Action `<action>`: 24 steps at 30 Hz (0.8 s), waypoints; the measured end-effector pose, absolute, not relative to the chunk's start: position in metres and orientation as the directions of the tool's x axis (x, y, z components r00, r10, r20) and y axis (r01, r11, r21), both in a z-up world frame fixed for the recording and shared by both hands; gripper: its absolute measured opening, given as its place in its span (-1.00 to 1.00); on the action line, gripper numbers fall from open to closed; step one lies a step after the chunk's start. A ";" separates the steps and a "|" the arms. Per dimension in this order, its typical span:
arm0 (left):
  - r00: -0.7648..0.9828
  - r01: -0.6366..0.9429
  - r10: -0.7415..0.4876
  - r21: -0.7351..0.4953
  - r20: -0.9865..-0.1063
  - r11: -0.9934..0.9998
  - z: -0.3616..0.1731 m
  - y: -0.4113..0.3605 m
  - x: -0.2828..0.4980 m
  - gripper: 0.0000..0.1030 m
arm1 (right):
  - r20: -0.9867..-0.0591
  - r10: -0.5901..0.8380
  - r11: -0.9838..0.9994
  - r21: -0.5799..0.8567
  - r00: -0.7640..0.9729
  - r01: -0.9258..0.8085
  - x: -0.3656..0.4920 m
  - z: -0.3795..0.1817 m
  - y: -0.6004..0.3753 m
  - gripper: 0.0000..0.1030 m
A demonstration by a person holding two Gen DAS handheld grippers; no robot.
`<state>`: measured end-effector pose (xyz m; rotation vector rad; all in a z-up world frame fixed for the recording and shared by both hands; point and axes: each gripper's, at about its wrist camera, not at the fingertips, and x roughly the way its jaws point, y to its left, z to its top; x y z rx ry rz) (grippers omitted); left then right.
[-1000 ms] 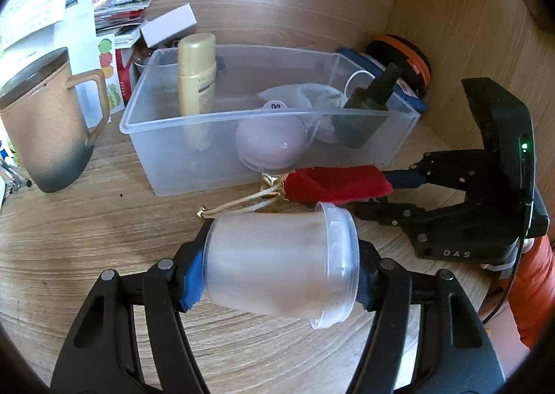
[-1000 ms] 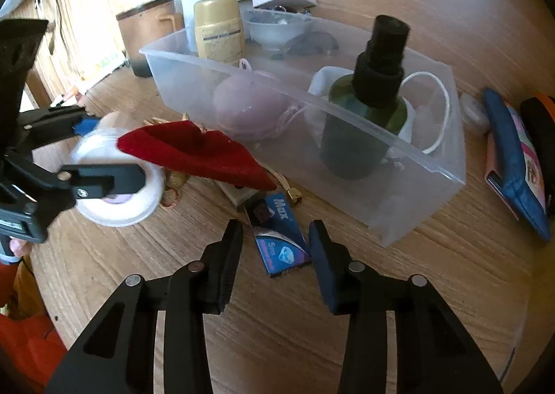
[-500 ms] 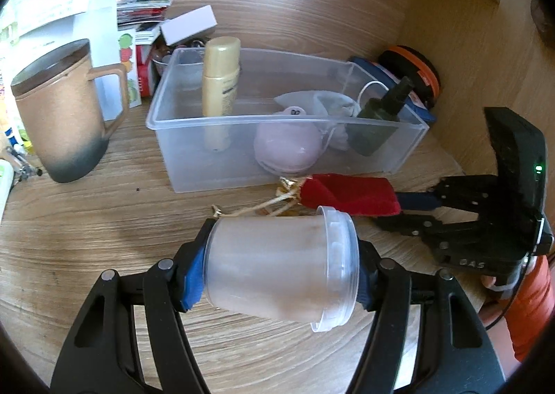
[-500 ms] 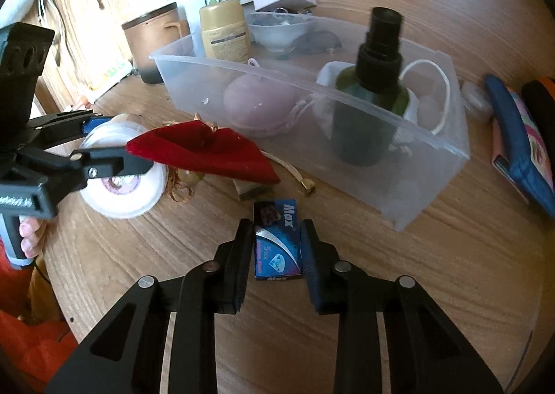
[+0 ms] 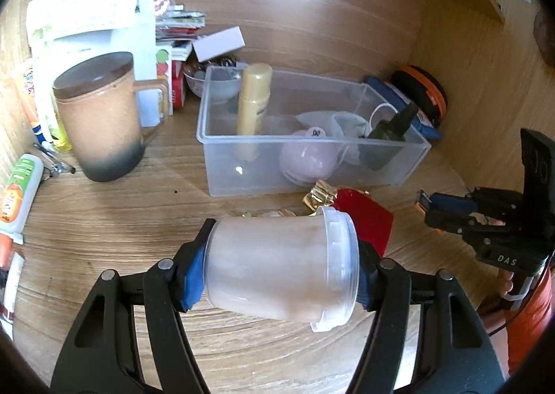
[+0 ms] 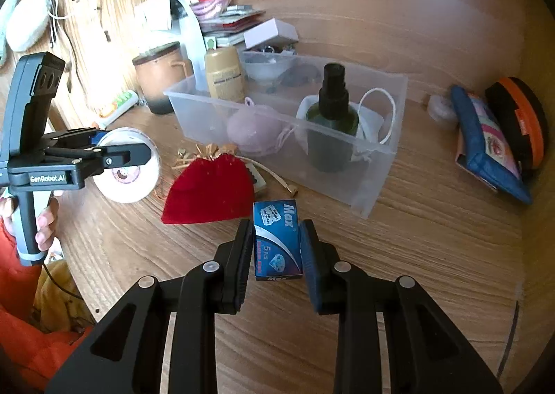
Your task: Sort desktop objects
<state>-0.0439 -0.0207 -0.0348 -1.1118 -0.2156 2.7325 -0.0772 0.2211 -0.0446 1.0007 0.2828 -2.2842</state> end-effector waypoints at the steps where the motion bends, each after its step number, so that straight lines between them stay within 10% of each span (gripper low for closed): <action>1: -0.706 -0.112 0.222 -0.203 -0.673 -0.973 -0.033 -0.022 -0.043 0.28 | -0.720 -0.459 -0.784 0.052 -0.521 0.619 -0.078 -0.044 0.221 -0.51; 24: -0.753 -0.176 0.222 -0.136 -0.620 -0.975 0.010 0.005 -0.068 0.28 | -0.637 -0.451 -0.809 -0.004 -0.625 0.588 -0.072 0.003 0.235 -0.51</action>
